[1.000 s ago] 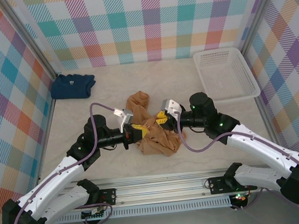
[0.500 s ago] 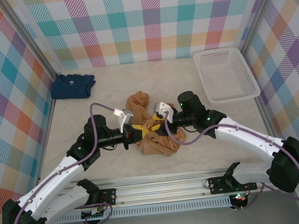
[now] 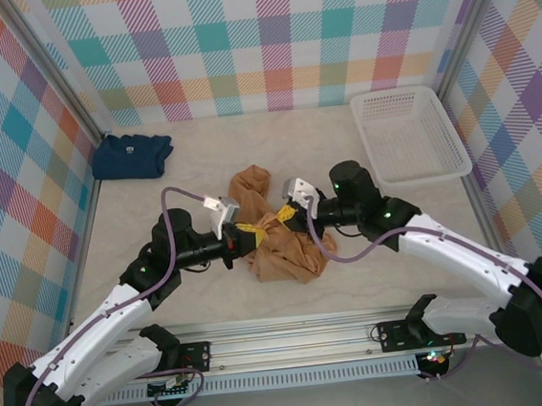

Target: Fold the inside-out t-shirt

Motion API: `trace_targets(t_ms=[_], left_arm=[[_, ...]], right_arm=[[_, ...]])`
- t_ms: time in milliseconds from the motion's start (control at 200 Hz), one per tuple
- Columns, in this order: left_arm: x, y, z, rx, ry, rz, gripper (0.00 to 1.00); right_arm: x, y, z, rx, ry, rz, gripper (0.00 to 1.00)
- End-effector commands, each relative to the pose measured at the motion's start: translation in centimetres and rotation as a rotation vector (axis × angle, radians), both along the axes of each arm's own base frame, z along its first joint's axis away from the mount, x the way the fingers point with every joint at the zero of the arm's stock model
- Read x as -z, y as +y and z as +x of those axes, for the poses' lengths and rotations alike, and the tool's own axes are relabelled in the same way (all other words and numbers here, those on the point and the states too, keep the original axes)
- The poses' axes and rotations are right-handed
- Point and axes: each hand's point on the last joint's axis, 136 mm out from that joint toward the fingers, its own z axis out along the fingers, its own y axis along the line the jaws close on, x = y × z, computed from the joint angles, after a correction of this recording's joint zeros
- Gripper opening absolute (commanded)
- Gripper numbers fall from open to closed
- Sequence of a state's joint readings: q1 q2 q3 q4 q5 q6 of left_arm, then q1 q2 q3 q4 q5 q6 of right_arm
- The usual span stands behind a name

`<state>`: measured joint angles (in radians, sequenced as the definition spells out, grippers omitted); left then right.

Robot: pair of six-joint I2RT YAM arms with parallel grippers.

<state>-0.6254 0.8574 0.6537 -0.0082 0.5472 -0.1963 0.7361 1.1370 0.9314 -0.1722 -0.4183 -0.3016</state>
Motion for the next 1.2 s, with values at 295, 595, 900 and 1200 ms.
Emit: trace_targets(t_ms=[295,595,900,1200], left_arm=[[1.2,1.2,3.8,-0.172,0.007,0.146,0.33],[0.7,4.0,2.4,-0.293,-0.016,0.152,0.49],[3.3,-0.9,0.8,-0.107,0.054,0.197,0.37],[3.8,-3.8,2.6,-0.078,0.069,0.154,0.22]], right_arm=[[-2.5,1.0,-2.7,-0.029,0.445,0.188,0.00],[-1.1,3.5,1.6,0.090,0.631,0.235,0.00],[-1.1,3.3,3.3,0.135,0.683,0.266,0.00],[-0.9,2.2,4.1,0.183,0.681,0.271,0.00]])
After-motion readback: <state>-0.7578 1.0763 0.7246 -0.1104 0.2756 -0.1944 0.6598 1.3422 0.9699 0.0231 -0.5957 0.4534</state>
